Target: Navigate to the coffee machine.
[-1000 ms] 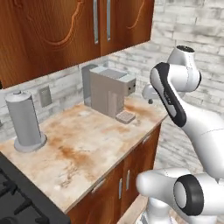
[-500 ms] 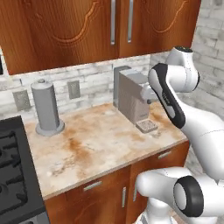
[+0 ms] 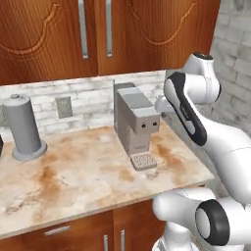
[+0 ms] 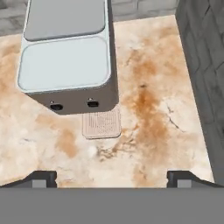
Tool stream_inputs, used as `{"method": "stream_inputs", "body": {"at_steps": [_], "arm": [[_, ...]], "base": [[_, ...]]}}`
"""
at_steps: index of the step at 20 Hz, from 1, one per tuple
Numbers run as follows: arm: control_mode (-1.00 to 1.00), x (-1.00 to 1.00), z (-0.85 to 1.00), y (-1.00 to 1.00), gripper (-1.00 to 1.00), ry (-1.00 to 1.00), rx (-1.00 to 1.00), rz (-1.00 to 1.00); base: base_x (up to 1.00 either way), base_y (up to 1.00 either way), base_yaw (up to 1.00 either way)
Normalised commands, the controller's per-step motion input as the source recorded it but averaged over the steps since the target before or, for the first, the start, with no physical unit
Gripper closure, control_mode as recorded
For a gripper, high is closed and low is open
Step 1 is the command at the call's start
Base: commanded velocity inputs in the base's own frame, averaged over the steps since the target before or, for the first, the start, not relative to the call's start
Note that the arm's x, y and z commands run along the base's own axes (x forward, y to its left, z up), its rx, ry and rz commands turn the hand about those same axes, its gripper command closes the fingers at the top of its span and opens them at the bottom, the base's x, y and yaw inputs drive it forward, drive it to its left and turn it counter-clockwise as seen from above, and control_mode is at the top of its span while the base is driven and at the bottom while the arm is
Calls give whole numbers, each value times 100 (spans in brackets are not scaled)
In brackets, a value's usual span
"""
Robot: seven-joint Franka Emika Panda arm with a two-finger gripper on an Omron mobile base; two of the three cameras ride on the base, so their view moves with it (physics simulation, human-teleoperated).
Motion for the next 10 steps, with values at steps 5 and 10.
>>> {"method": "stream_inputs", "body": {"at_steps": [5, 10], "arm": [[100, 0, 0, 0, -100, 0, 0, 0], [100, 0, 0, 0, -100, 0, 0, 0]], "base": [[99, -40, 40], [89, -36, 41]]}}
